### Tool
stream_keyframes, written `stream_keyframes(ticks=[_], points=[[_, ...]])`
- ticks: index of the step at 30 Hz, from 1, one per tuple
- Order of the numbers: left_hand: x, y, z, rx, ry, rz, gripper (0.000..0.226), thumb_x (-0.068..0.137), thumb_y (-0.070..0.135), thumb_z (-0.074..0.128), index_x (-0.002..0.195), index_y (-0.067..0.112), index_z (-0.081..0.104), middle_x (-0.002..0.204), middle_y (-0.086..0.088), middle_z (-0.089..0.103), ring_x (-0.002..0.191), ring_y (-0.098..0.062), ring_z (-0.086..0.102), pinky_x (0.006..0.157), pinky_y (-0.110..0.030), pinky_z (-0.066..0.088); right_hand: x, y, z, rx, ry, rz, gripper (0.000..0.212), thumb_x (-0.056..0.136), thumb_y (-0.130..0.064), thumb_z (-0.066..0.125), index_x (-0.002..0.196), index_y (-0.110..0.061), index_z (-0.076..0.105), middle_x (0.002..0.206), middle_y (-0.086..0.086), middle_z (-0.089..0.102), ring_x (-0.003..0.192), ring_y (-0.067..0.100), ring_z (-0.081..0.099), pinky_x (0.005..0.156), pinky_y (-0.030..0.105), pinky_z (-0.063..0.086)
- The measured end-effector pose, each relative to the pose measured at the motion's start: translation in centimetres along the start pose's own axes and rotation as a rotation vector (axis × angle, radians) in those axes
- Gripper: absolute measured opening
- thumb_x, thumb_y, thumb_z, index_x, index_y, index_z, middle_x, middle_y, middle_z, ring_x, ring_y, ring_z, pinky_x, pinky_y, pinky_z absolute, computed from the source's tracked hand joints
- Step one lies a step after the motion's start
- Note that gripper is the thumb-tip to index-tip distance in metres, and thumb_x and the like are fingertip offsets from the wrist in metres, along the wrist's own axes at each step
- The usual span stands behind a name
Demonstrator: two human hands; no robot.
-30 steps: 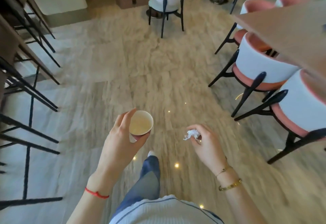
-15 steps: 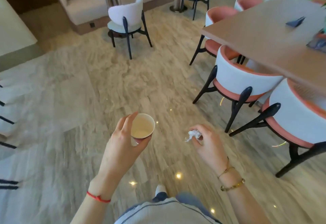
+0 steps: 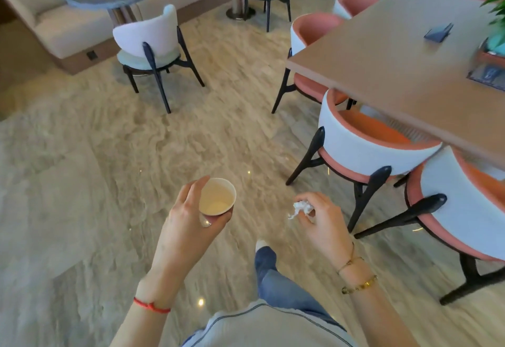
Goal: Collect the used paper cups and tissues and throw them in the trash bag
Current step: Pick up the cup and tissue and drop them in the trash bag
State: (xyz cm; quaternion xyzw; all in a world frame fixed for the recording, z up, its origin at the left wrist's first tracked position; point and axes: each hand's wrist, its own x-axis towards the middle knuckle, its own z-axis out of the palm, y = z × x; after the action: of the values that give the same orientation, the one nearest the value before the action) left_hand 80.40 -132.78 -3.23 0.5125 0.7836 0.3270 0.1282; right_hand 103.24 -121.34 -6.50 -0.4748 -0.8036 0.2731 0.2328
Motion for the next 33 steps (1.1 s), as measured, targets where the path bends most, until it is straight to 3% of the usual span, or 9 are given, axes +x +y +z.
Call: stream_keyframes(ticks=[4, 13, 24, 33], points=[[10.0, 0.9, 1.3, -0.013, 0.019, 0.023, 0.076, 0.073, 0.037, 0.079, 0.138, 0.022, 0.044, 0.13, 0.004, 0.051, 0.109, -0.018, 0.055, 0.078, -0.025, 0.041, 9.9, 1.6, -0.6, 0.019, -0.007, -0.007, 0.023, 0.08, -0.003, 0.066, 0.099, -0.015, 0.064, 0.096, -0.003, 0.062, 0.091, 0.01, 0.057, 0.077, 0.006, 0.04], [30.9, 1.2, 3.6, -0.038, 0.049, 0.021, 0.076, 0.071, 0.037, 0.081, 0.137, 0.022, 0.047, 0.13, 0.006, 0.053, 0.106, -0.015, 0.056, 0.077, -0.025, 0.044, 32.3, 3.0, -1.0, 0.01, -0.002, -0.015, 0.021, 0.082, -0.003, 0.065, 0.1, -0.014, 0.064, 0.096, -0.003, 0.061, 0.086, 0.008, 0.054, 0.074, -0.001, 0.038], [58.0, -4.3, 6.2, -0.036, 0.075, 0.006, 0.078, 0.071, 0.036, 0.082, 0.138, 0.022, 0.045, 0.132, 0.005, 0.051, 0.109, -0.016, 0.054, 0.078, -0.025, 0.042, 58.9, 4.4, 4.8, 0.037, -0.03, -0.034, 0.022, 0.083, -0.006, 0.063, 0.101, -0.019, 0.063, 0.095, -0.008, 0.057, 0.086, 0.006, 0.054, 0.077, 0.017, 0.045], [82.4, -6.2, 6.1, -0.001, 0.017, 0.095, 0.076, 0.072, 0.039, 0.08, 0.137, 0.021, 0.045, 0.13, 0.006, 0.051, 0.106, -0.012, 0.054, 0.076, -0.02, 0.041, 81.3, 4.4, 6.8, 0.032, 0.05, 0.008, 0.021, 0.081, 0.002, 0.062, 0.096, -0.014, 0.064, 0.09, -0.005, 0.059, 0.083, 0.009, 0.052, 0.071, 0.007, 0.039]])
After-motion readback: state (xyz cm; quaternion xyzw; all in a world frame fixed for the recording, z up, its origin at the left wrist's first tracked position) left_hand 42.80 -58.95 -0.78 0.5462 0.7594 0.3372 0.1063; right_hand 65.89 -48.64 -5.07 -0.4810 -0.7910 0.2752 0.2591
